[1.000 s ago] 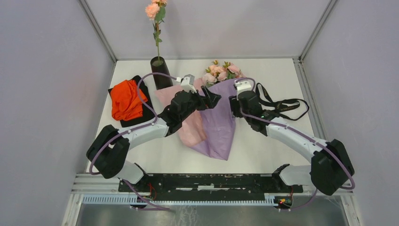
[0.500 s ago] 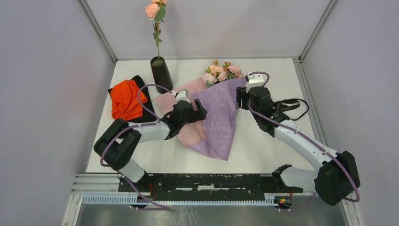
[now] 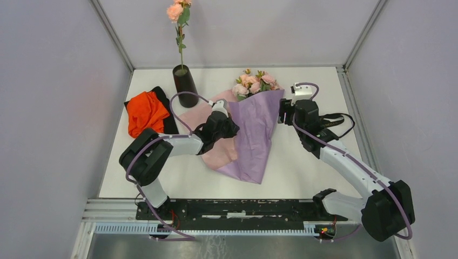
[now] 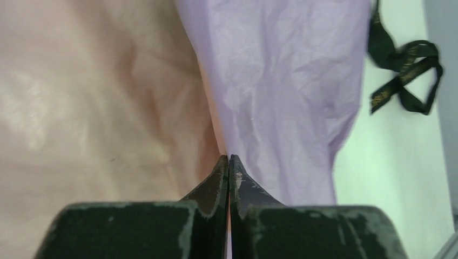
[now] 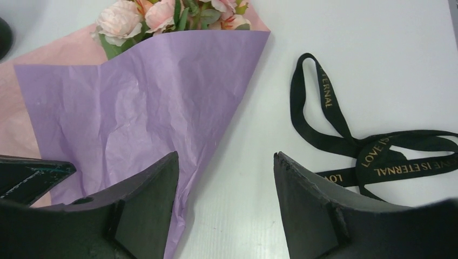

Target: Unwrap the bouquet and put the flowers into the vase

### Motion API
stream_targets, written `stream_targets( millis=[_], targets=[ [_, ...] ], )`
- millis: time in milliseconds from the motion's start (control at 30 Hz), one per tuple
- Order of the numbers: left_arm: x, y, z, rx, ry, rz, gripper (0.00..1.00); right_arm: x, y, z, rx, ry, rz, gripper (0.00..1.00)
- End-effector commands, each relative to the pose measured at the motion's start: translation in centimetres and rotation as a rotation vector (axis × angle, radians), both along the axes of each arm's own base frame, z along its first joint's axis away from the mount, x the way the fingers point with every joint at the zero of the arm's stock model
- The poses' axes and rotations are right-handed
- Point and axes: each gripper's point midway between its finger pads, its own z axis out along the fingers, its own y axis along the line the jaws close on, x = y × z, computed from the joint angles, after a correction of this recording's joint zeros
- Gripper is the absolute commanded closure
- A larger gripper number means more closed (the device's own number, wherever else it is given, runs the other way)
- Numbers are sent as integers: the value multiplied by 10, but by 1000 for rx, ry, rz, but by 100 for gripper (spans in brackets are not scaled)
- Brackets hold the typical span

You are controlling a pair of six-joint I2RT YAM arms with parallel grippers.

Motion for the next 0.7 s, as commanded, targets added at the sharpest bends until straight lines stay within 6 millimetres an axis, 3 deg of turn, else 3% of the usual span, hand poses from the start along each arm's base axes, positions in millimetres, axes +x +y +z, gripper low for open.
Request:
stream_targets(
  millis=[0, 167, 300, 500, 667],
  targets=[
    [5, -35, 60, -66, -125, -89, 98, -2, -9, 15, 32, -42, -18, 29],
    [-10, -69, 87, -101, -157, -176, 98, -12, -15, 44, 58, -109, -19, 29],
    [-32, -111, 97, -138, -156, -274, 98, -21, -25, 69, 65, -164, -43, 29],
    [-76, -179, 92, -158, -132, -426, 98, -32, -40, 96, 51, -221, -85, 28],
    [-111, -217, 89, -190, -100, -535, 97, -38, -49, 102, 40, -240, -113, 27]
  ],
)
